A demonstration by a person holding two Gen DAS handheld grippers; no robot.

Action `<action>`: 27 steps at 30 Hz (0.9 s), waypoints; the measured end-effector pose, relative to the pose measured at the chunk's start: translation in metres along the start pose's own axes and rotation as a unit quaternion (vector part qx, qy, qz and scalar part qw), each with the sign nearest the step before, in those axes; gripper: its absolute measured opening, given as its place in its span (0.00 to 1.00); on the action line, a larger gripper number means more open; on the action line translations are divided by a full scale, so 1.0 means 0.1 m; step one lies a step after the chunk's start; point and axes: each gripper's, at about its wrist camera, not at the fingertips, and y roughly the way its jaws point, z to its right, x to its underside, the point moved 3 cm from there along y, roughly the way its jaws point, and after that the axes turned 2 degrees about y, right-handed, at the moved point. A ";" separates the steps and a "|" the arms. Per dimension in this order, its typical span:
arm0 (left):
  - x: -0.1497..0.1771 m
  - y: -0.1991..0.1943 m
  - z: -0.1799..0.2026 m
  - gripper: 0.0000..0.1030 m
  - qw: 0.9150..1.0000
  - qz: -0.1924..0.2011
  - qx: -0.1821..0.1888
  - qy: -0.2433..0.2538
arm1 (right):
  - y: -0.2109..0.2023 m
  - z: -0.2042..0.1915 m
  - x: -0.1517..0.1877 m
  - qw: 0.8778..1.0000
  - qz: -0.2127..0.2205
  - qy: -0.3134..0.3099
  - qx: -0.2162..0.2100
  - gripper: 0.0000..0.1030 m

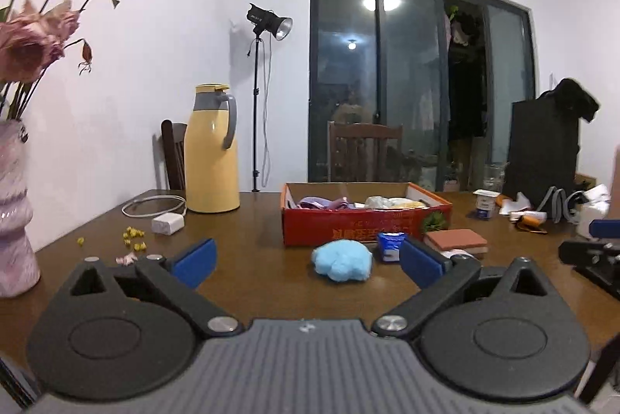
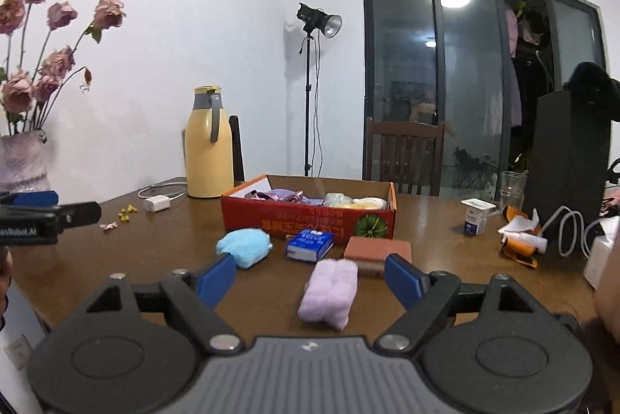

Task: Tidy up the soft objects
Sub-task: 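Withdraw both grippers from the box back toward the remaining items, then close both grippers together on the blue fluffy plush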

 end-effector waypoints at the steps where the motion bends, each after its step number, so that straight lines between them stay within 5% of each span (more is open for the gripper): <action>1: 0.03 -0.07 0.00 1.00 1.000 0.001 0.001 -0.004 | -0.06 -0.05 0.04 1.000 0.003 -0.005 0.003 0.81; 18: 0.25 -0.07 0.04 1.00 0.999 -0.030 0.016 0.004 | -0.08 -0.24 0.29 1.000 -0.013 -0.012 -0.008 0.82; 27: 0.37 0.25 0.10 1.00 0.997 -0.070 0.024 0.000 | 0.28 -0.10 0.41 0.999 -0.048 0.008 -0.004 0.79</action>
